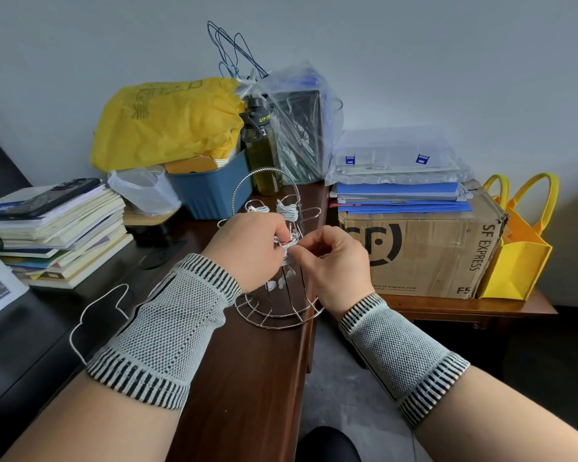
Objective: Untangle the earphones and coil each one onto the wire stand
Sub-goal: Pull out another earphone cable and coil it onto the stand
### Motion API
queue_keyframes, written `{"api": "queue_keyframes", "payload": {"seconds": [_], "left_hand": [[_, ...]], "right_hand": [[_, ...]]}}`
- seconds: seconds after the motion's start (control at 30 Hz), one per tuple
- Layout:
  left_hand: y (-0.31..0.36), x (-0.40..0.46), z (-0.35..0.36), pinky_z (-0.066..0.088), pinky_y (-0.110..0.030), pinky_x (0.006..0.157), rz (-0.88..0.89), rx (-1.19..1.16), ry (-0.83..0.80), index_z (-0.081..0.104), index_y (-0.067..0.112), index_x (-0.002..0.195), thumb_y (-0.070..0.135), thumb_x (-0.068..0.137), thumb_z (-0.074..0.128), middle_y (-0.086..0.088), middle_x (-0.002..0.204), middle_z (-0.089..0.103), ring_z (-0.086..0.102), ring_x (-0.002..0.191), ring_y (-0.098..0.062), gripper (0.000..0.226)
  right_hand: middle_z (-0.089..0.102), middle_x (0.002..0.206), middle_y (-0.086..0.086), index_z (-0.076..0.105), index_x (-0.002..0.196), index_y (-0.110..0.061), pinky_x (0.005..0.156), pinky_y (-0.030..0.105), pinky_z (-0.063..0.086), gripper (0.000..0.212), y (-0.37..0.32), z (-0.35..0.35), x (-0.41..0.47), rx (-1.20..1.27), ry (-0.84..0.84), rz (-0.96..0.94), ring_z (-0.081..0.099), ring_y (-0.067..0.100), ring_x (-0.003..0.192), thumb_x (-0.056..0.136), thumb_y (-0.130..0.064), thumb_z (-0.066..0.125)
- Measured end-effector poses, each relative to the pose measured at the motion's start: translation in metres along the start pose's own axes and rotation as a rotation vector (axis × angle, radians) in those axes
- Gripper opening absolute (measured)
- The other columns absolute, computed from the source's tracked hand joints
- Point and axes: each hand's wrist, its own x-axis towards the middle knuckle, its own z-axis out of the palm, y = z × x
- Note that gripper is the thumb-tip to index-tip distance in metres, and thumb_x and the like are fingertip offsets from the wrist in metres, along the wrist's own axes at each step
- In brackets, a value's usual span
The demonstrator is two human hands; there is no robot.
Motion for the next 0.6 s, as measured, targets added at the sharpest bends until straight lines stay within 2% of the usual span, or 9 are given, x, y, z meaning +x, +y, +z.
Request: {"api": "queue_keyframes", "payload": {"seconds": [0.1, 0.17, 0.27, 0.33, 0.4, 0.47, 0.6], "left_hand": [[0.0, -0.003, -0.003, 0.046, -0.023, 0.083, 0.01, 0.008, 0.001, 0.068, 0.027, 0.108, 0.019, 0.092, 0.06, 0.006, 0.11, 0.067, 0.058, 0.094, -0.009, 0.02], [-0.002, -0.009, -0.006, 0.047, -0.022, 0.084, -0.002, -0.078, 0.07, 0.068, 0.028, 0.106, 0.014, 0.09, 0.059, 0.009, 0.106, 0.068, 0.059, 0.089, -0.007, 0.023], [-0.004, -0.023, -0.009, 0.052, -0.026, 0.083, -0.071, -0.247, 0.345, 0.07, 0.026, 0.101, 0.011, 0.089, 0.057, 0.01, 0.095, 0.072, 0.065, 0.086, -0.007, 0.022], [-0.007, -0.032, -0.004, 0.055, -0.031, 0.08, -0.122, -0.278, 0.477, 0.073, 0.023, 0.096, 0.016, 0.09, 0.058, 0.008, 0.086, 0.073, 0.068, 0.08, -0.009, 0.017], [-0.01, -0.04, 0.006, 0.058, -0.038, 0.075, -0.18, -0.347, 0.422, 0.074, 0.021, 0.087, 0.022, 0.092, 0.057, 0.007, 0.074, 0.073, 0.07, 0.071, -0.011, 0.019], [-0.01, -0.044, 0.017, 0.06, -0.039, 0.072, -0.287, -0.52, 0.248, 0.073, 0.019, 0.081, 0.03, 0.095, 0.054, 0.005, 0.067, 0.073, 0.071, 0.065, -0.01, 0.026], [-0.001, -0.042, 0.031, 0.056, -0.026, 0.058, -0.57, -0.894, 0.023, 0.069, 0.01, 0.094, 0.05, 0.095, 0.049, -0.003, 0.069, 0.074, 0.069, 0.059, -0.011, 0.045]], "right_hand": [[0.067, 0.079, -0.002, 0.062, 0.073, -0.026, 0.068, 0.025, 0.054, 0.018, 0.002, -0.004, 0.004, -0.018, -0.051, 0.03, 0.062, 0.011, 0.07, 0.077, -0.022, 0.079], [0.066, 0.077, -0.004, 0.062, 0.074, -0.027, 0.068, 0.025, 0.053, 0.018, 0.005, -0.009, 0.006, 0.023, -0.073, 0.073, 0.06, 0.009, 0.067, 0.079, -0.017, 0.076], [0.069, 0.074, 0.002, 0.068, 0.075, -0.018, 0.07, 0.031, 0.055, 0.01, 0.007, -0.016, 0.01, 0.198, -0.061, 0.208, 0.06, 0.01, 0.067, 0.084, -0.013, 0.069], [0.072, 0.076, 0.011, 0.07, 0.075, -0.01, 0.072, 0.04, 0.056, 0.017, 0.004, -0.017, 0.013, 0.273, -0.086, 0.328, 0.061, 0.018, 0.067, 0.087, -0.021, 0.065], [0.072, 0.077, 0.015, 0.07, 0.076, -0.006, 0.068, 0.039, 0.054, 0.031, -0.002, -0.017, 0.015, 0.297, -0.162, 0.417, 0.06, 0.023, 0.066, 0.09, -0.032, 0.062], [0.07, 0.076, 0.015, 0.07, 0.075, -0.008, 0.065, 0.034, 0.052, 0.039, -0.009, -0.017, 0.017, 0.265, -0.23, 0.458, 0.06, 0.021, 0.065, 0.091, -0.042, 0.059], [0.065, 0.07, 0.01, 0.07, 0.082, 0.001, 0.06, 0.029, 0.051, 0.053, -0.017, -0.016, 0.021, 0.206, -0.285, 0.51, 0.058, 0.019, 0.061, 0.087, -0.051, 0.059]]}}
